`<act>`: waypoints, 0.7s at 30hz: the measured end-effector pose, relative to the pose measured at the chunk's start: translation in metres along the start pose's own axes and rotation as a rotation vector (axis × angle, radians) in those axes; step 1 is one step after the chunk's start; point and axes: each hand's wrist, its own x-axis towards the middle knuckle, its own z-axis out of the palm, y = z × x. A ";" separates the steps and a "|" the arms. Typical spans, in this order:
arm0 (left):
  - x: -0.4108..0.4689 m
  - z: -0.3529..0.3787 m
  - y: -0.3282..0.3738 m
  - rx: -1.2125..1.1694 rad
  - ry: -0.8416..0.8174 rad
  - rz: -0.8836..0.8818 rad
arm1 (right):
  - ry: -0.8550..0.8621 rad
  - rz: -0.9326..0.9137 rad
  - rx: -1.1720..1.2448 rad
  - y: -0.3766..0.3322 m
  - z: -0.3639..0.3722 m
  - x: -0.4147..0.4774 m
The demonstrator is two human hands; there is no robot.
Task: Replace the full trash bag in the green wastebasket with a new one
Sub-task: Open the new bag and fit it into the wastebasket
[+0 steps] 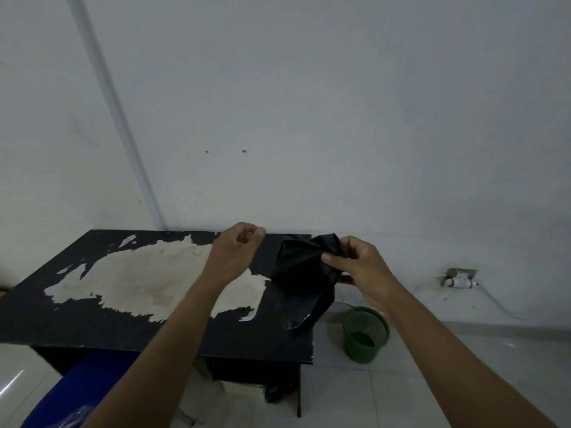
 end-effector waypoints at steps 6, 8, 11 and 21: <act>-0.014 0.098 0.053 -0.163 -0.346 0.109 | -0.056 -0.018 0.031 -0.015 -0.069 0.011; -0.010 0.121 0.061 -0.120 -0.385 0.115 | -0.086 -0.015 0.084 -0.017 -0.093 0.013; 0.001 0.150 0.066 -0.148 -0.343 0.089 | -0.058 -0.024 0.158 -0.020 -0.128 0.023; 0.070 0.183 0.062 -0.115 -0.061 0.073 | 0.507 -0.013 -0.798 0.011 -0.213 0.079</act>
